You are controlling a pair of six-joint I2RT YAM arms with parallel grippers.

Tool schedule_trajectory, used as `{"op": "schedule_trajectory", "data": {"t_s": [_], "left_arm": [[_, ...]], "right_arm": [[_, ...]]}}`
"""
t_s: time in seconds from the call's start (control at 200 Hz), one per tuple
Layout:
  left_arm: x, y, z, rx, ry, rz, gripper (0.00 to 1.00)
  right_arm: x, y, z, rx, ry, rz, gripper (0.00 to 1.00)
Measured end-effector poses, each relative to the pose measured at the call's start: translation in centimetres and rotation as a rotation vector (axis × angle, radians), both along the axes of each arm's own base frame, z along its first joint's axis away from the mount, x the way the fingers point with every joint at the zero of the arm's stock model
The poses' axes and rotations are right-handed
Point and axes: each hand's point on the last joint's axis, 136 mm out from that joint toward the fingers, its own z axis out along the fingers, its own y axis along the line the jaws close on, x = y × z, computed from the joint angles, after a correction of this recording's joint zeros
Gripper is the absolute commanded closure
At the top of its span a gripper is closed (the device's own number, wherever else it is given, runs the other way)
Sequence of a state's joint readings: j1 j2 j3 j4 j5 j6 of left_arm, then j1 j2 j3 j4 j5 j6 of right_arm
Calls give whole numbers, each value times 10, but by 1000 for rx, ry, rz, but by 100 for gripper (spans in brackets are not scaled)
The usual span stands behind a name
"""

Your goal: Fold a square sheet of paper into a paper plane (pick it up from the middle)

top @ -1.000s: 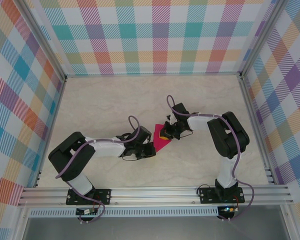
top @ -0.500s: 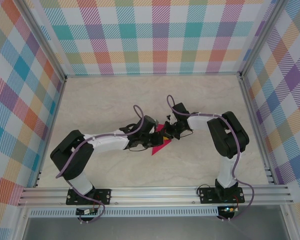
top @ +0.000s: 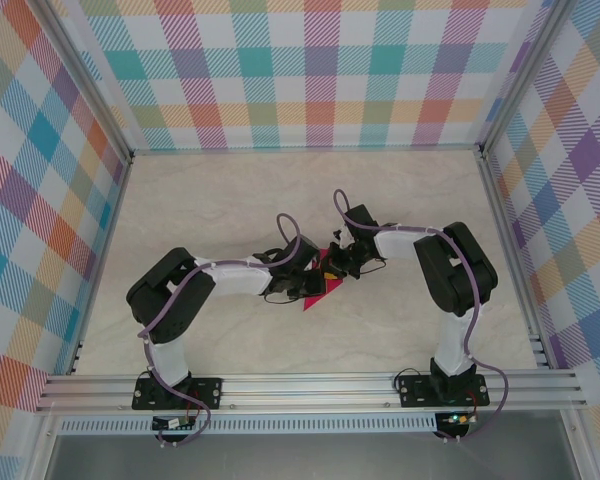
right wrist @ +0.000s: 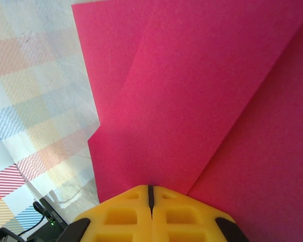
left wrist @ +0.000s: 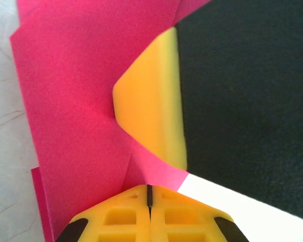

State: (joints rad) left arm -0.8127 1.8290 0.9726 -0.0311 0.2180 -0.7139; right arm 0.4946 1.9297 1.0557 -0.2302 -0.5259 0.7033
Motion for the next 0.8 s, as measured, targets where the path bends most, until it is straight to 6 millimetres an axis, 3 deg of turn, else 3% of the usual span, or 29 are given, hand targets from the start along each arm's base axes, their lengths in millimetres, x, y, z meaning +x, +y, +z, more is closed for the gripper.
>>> {"op": "schedule_trajectory", "data": {"t_s": [0.8], "left_arm": [[15,6,6,-87,-35,50,96]], "right_arm": [[0,0,-1,6,8,-1,99]]}}
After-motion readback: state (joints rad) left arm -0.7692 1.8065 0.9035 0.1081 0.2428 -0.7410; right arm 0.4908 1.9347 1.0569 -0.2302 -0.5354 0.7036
